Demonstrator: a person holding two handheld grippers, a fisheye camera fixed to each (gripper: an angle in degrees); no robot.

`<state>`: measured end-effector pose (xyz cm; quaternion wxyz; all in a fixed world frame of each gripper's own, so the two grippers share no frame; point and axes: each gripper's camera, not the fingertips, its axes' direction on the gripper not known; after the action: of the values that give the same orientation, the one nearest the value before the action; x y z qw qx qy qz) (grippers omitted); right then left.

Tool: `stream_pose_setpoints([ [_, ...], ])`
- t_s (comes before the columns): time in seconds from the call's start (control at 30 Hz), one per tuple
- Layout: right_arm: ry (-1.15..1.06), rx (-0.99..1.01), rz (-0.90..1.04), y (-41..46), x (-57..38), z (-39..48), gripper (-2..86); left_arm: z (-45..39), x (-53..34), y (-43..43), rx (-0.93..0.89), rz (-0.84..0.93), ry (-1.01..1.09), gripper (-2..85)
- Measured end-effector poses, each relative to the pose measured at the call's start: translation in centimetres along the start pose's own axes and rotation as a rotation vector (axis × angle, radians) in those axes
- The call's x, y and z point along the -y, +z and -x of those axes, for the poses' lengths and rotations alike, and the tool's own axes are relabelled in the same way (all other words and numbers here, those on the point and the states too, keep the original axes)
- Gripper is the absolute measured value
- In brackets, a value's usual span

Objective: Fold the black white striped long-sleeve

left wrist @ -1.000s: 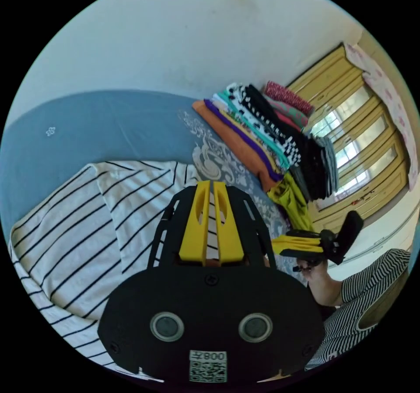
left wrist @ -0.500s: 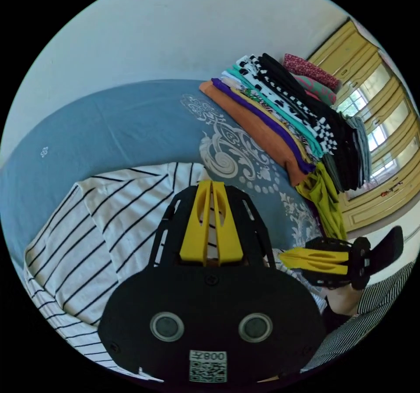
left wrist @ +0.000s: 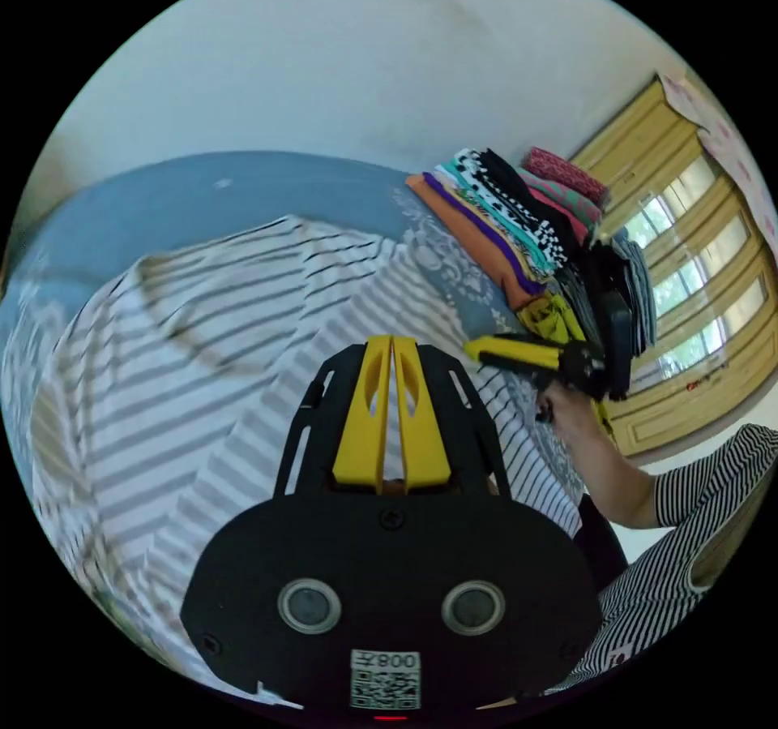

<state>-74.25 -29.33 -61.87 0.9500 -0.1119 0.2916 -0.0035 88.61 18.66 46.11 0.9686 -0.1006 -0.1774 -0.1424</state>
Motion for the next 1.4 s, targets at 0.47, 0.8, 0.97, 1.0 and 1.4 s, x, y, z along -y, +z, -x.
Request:
stream_pose_setpoints([
  [0.47, -0.008, 0.036, 0.049, -9.0, 14.6, 6.8, 0.0, 12.3, -36.4, -8.2, 0.153, -0.05, -0.454, 0.3],
  [0.8, -0.37, 0.318, 0.014, -17.2, 29.1, 25.7, 0.1, 13.9, -54.3, -10.7, 0.151, -0.217, -0.534, 2.1],
  [0.97, -0.517, 0.35, 0.075, -18.3, 34.4, 33.8, 0.1, 16.6, -68.8, -15.4, 0.328, -0.337, -0.794, 5.7],
  [1.0, -0.528, 0.344, 0.094, -18.5, 35.7, 34.8, 0.1, 17.0, -70.3, -15.8, 0.33, -0.35, -0.827, 6.1],
  [1.4, -0.478, 0.318, 0.203, -22.0, 46.9, 37.0, 0.2, 23.3, -86.0, -12.3, 0.204, -0.513, -1.058, 3.5],
])
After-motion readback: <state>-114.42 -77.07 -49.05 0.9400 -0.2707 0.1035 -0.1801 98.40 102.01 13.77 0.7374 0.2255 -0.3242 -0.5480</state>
